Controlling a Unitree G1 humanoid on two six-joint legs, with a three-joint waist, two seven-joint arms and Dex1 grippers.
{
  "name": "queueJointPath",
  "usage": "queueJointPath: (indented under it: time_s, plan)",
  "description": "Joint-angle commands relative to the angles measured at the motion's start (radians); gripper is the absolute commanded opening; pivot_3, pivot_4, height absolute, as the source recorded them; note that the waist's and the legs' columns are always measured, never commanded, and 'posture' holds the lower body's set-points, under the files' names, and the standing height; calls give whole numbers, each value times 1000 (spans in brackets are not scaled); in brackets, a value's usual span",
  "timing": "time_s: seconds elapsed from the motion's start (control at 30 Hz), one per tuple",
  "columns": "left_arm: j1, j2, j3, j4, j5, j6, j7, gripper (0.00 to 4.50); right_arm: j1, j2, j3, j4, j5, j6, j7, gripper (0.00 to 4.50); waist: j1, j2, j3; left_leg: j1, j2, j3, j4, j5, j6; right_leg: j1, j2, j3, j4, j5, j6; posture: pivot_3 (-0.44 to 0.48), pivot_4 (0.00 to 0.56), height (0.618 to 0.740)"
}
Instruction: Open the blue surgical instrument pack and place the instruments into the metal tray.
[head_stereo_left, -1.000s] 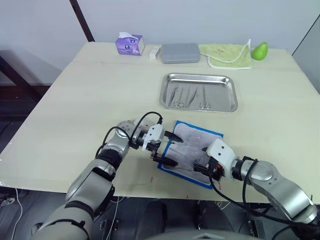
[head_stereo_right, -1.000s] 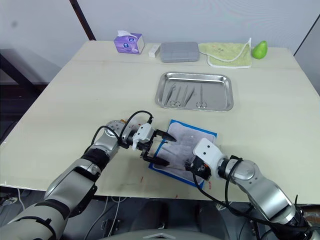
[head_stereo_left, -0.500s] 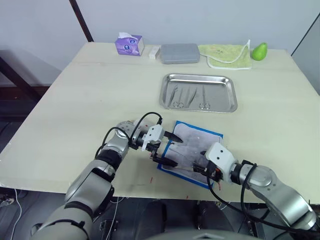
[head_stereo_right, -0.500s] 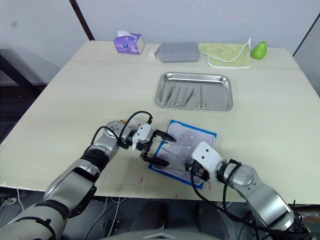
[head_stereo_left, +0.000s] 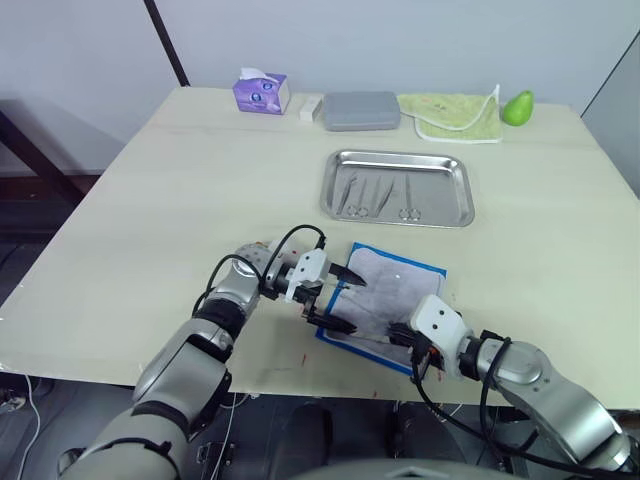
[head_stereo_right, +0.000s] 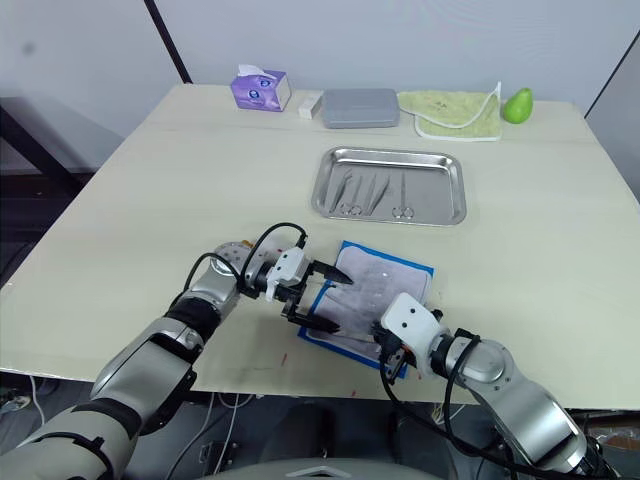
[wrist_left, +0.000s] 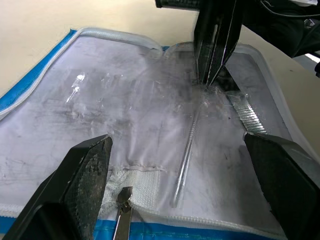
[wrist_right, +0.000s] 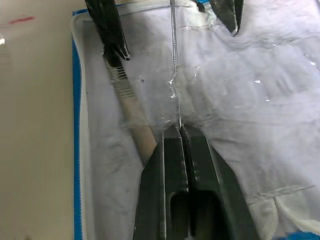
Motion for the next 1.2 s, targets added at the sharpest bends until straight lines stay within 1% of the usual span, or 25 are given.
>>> queueJointPath:
  time_s: [0.03,0.2,0.43,0.53,0.73,1.2]
  plan:
    - [25,-4,-25,29,37,13,-39,4500,24,-46,1,105,-29,36,14,23,0,-1,-1,0,0,0,0,0,0,0,0,0,0,0,0,0,150,736]
    - [31,-9,-22,23,38,13,-39,4500,-17,-61,-4,57,-18,72,34,23,2,-1,-1,0,0,0,0,0,0,0,0,0,0,0,0,0,150,736]
    - [35,-11,-20,20,40,13,-39,4500,-87,-71,-34,-18,27,179,62,23,3,-1,-1,0,0,0,0,0,0,0,-1,0,0,0,0,0,150,736]
    - [34,-11,-21,20,41,14,-39,4500,-133,-87,-37,-45,55,227,84,23,3,0,-1,0,0,0,0,0,0,0,-1,0,0,0,0,0,150,736]
    - [33,-14,-16,10,44,19,-39,4500,-224,-85,-35,-86,106,332,92,23,3,0,-1,-1,0,0,0,0,0,0,-1,0,0,0,0,0,150,736]
    - [41,-19,-7,6,61,17,-39,4500,-318,-148,-38,-157,171,489,85,23,3,2,1,-3,0,0,0,0,0,-2,-2,-1,0,0,0,0,150,736]
